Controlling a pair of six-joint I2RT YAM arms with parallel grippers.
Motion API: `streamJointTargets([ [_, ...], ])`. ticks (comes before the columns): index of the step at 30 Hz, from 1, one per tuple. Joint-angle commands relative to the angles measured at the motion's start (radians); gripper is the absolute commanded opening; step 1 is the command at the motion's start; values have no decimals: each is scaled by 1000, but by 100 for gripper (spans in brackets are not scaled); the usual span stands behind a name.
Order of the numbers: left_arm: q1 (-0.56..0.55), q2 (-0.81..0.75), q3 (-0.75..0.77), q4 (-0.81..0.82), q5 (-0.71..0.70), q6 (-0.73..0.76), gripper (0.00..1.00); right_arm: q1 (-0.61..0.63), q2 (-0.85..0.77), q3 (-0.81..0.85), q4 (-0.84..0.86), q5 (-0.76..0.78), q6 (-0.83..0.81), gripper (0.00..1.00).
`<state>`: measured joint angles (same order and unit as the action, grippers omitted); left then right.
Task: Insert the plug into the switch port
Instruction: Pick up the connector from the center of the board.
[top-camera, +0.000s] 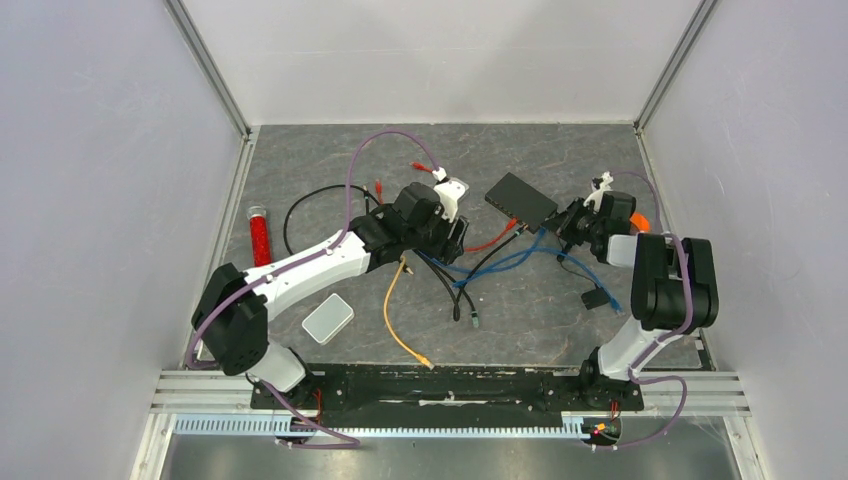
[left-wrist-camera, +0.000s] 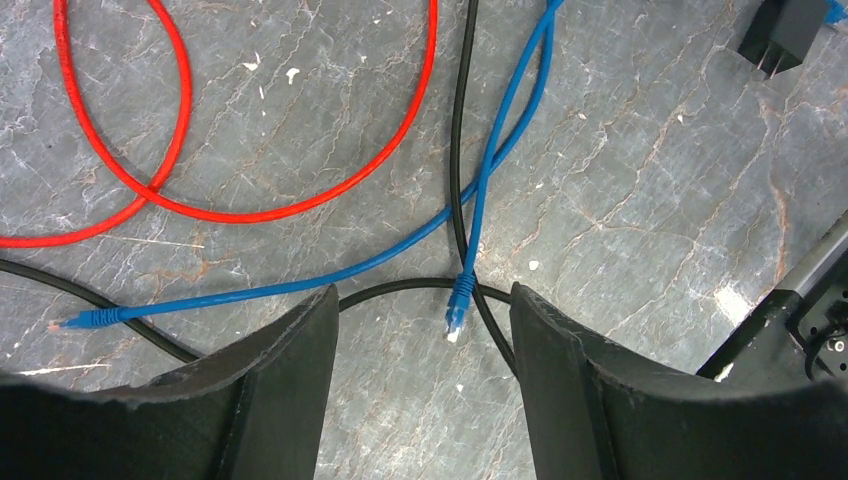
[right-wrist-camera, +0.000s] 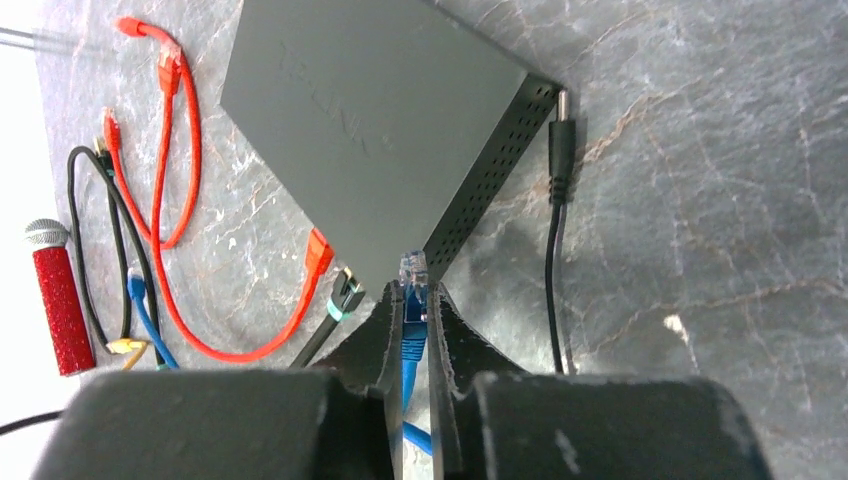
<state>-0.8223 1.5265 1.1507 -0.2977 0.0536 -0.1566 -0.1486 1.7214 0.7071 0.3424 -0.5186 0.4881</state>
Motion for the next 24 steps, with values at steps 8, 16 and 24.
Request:
streamJointTargets([
  [8, -32, 26, 34, 95, 6, -28, 68, 13, -224, -122, 201, -32, 53, 1],
  [16, -44, 47, 86, 145, 17, -6, 69, 65, -387, -194, 555, -49, 21, 0],
  [24, -46, 68, 144, 210, 54, 58, 69, 144, -482, -190, 687, -2, -26, 2],
])
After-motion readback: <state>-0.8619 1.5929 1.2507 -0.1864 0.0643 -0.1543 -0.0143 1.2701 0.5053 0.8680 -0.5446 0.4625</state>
